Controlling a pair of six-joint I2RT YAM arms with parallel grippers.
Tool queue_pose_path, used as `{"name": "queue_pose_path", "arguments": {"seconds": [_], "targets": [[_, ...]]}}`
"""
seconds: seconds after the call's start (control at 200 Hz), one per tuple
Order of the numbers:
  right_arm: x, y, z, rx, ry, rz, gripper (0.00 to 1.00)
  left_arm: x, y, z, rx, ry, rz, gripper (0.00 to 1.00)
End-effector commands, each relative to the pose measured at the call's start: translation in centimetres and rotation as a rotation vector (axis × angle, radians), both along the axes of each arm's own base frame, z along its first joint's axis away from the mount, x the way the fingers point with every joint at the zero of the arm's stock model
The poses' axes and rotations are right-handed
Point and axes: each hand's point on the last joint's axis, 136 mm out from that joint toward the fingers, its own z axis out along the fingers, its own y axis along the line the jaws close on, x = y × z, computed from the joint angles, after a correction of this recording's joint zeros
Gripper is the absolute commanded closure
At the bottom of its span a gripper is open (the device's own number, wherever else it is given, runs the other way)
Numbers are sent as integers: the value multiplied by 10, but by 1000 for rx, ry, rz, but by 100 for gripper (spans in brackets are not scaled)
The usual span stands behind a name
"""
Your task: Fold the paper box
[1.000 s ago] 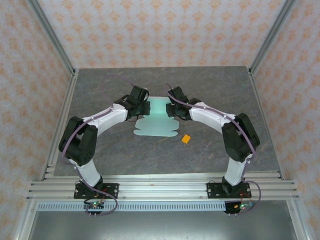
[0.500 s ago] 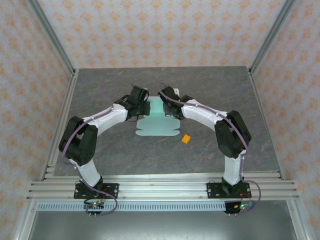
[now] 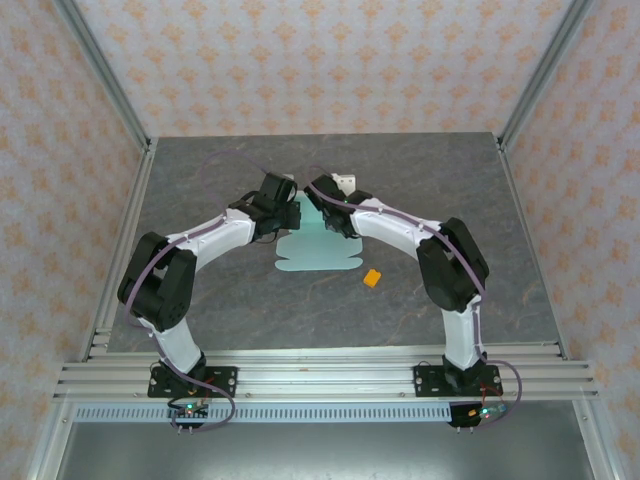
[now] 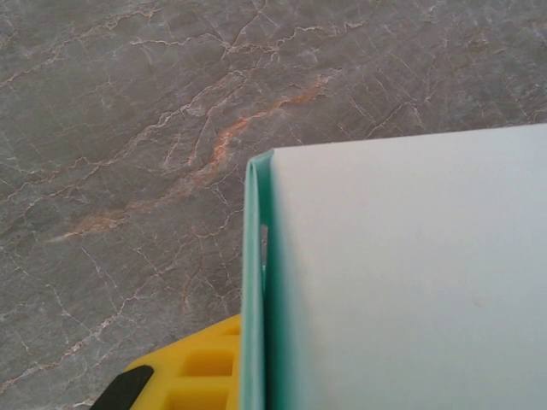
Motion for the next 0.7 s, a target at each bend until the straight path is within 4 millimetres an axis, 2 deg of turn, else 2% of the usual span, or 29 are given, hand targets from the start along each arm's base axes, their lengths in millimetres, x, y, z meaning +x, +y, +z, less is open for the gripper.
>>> {"name": "queue_pose_path", "arguments": {"seconds": [0.0, 0.21, 0.405, 0.696], "targets": [[7, -61, -12, -210, -25, -153, 86, 0, 3, 10, -14, -9, 13, 94], [1, -38, -5, -45, -22, -42, 77, 2, 4, 7, -3, -5, 18, 93], [-16, -31, -6, 18, 37, 16, 68, 4, 5, 6, 4, -5, 20, 94], [-30, -17, -1, 106, 85, 94, 56, 6, 3, 5, 6, -4, 18, 94]]}}
